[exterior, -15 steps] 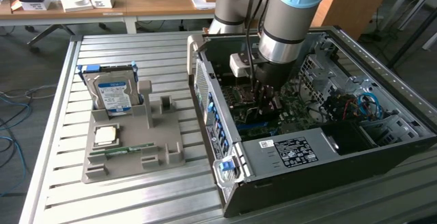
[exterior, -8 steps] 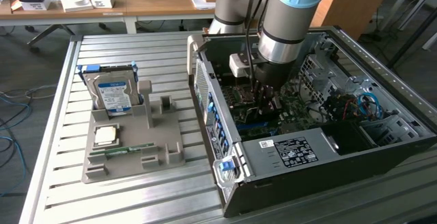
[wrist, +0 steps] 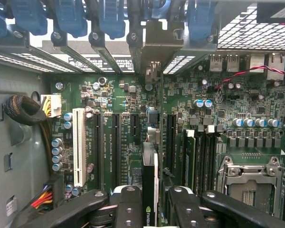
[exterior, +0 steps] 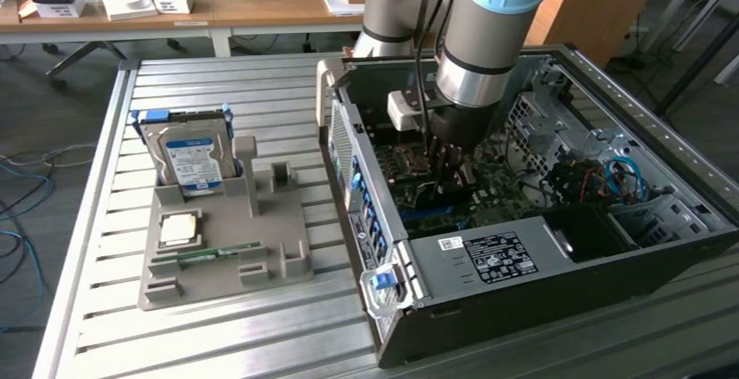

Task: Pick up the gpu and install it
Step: 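Insert the gpu into the slot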

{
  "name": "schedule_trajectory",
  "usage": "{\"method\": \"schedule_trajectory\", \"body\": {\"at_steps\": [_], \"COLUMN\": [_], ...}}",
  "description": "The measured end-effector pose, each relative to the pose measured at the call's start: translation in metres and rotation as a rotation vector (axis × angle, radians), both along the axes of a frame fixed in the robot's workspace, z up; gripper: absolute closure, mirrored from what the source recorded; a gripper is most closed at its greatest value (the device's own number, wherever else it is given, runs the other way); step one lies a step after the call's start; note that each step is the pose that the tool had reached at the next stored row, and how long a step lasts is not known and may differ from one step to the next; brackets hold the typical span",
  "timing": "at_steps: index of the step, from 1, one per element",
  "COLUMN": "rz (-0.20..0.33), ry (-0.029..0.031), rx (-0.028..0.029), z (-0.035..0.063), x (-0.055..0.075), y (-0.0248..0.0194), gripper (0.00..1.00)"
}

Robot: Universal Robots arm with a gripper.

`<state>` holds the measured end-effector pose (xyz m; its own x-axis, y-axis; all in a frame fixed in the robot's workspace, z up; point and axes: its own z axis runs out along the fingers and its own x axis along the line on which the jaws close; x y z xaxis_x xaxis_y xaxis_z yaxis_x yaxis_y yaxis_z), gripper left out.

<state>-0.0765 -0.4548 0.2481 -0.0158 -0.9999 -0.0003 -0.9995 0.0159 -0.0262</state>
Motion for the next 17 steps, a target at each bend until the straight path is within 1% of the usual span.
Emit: {"method": "schedule_trajectory", "body": {"at_steps": [17], "rz": [0.000], "ry": [0.0001], "rx": [-0.0001], "z": [-0.0001], "x": [0.0000], "y": [-0.0001], "gripper": [0.74]}}
